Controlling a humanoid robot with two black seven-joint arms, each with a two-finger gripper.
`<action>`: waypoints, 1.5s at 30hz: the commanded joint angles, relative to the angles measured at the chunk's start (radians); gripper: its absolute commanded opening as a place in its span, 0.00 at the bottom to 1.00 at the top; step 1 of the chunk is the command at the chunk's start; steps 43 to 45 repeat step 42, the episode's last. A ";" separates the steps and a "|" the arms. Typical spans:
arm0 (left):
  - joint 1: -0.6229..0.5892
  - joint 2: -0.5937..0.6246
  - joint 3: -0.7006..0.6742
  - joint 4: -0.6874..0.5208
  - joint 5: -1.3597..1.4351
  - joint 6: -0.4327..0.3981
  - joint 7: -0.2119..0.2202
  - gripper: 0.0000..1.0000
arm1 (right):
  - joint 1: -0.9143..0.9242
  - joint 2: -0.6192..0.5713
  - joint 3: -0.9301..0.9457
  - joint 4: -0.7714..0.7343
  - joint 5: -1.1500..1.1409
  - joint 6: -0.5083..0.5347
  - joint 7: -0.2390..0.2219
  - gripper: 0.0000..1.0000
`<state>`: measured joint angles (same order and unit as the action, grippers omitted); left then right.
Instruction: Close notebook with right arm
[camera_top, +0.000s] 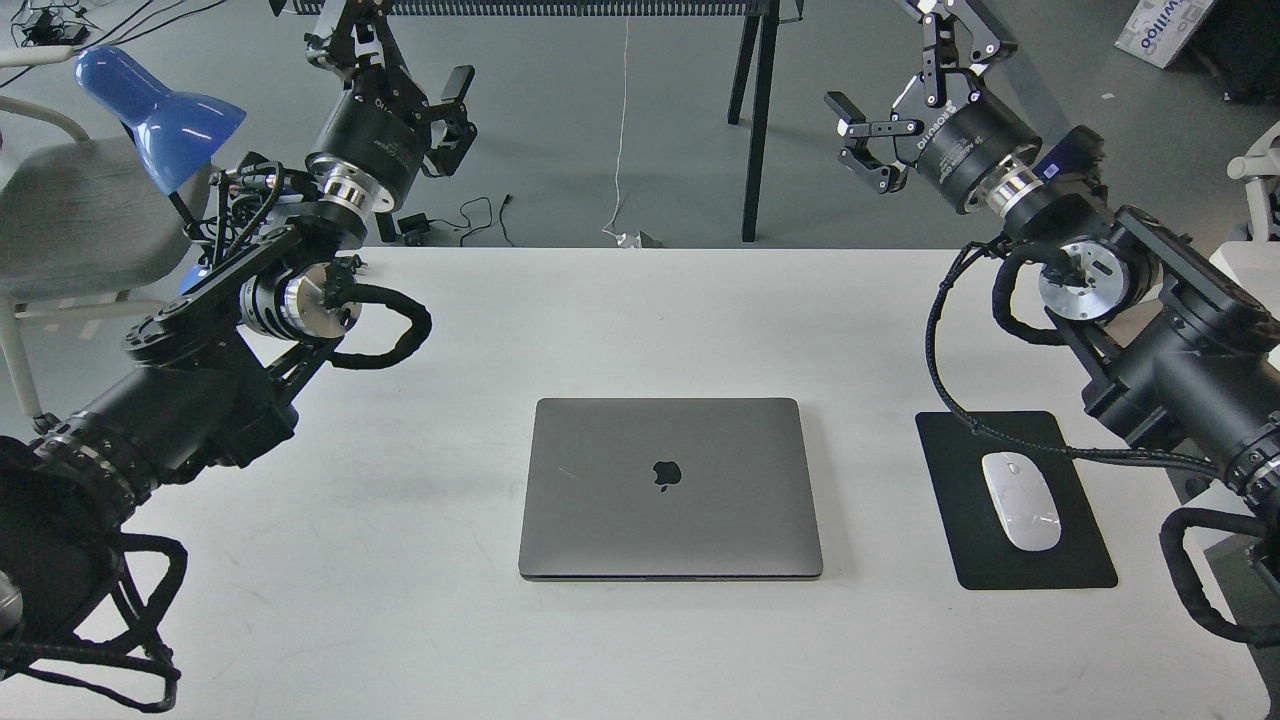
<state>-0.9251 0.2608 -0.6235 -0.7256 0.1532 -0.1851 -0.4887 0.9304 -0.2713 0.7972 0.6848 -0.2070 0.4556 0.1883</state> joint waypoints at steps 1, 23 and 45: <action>0.000 0.000 -0.001 0.000 -0.001 0.001 0.000 1.00 | -0.033 0.018 0.019 0.002 0.004 -0.034 0.005 1.00; 0.000 0.000 -0.002 0.000 -0.003 0.004 0.000 1.00 | -0.131 -0.043 0.096 0.050 0.003 -0.040 0.019 1.00; 0.000 0.002 -0.002 0.000 -0.003 0.004 0.000 1.00 | -0.136 -0.045 0.097 0.053 0.004 -0.038 0.019 1.00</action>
